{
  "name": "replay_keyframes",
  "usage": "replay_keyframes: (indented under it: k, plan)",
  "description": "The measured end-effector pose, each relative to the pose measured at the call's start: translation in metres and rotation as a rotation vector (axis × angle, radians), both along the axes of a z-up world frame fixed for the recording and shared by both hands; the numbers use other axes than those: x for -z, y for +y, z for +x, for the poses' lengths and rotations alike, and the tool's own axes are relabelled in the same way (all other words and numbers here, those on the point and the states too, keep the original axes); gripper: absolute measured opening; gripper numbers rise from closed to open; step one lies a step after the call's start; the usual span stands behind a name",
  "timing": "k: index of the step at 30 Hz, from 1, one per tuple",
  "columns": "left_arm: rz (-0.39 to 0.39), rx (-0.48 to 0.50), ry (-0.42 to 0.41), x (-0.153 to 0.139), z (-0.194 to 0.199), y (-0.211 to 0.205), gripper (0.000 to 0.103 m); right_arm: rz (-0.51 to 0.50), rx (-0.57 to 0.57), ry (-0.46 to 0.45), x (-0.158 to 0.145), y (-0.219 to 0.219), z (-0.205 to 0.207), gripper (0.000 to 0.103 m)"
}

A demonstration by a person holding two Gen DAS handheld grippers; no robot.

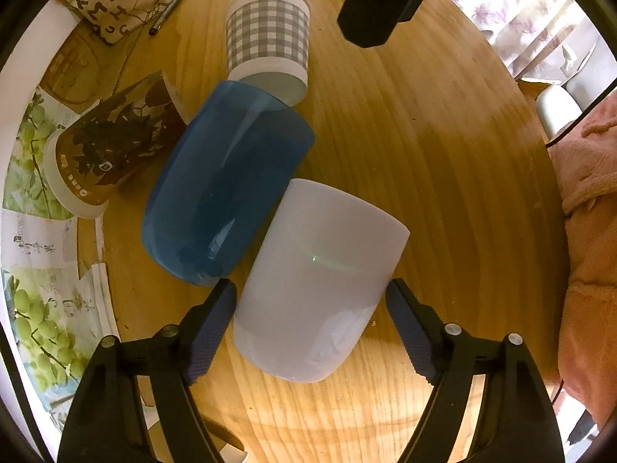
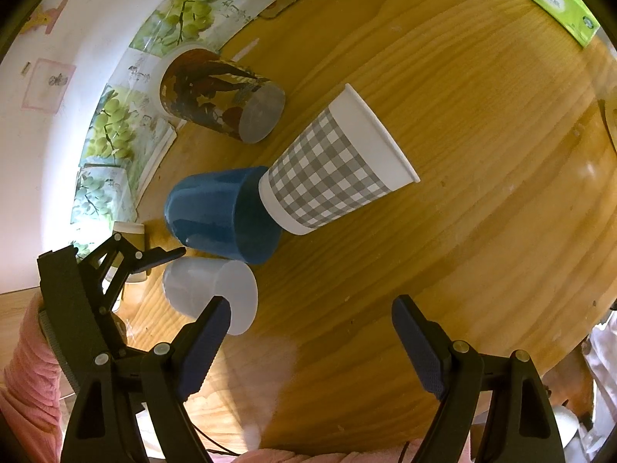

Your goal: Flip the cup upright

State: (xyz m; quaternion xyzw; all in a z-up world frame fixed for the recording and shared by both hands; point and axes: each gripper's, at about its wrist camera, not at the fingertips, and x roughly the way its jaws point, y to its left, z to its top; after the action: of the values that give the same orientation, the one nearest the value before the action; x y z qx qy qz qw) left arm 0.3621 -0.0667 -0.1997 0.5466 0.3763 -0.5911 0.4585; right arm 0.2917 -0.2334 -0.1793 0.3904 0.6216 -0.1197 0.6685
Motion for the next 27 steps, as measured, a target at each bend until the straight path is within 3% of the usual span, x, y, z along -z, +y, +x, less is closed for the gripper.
replay_keyframes:
  k: [12, 27]
  plan:
    - [0.014, -0.068, -0.002, 0.001, 0.005, 0.003, 0.079, -0.013, 0.024, -0.008, -0.005, 0.002, -0.013, 0.086]
    - [0.071, -0.286, 0.005, -0.002, -0.005, 0.021, 0.077, -0.013, -0.005, -0.056, -0.022, 0.010, -0.031, 0.086]
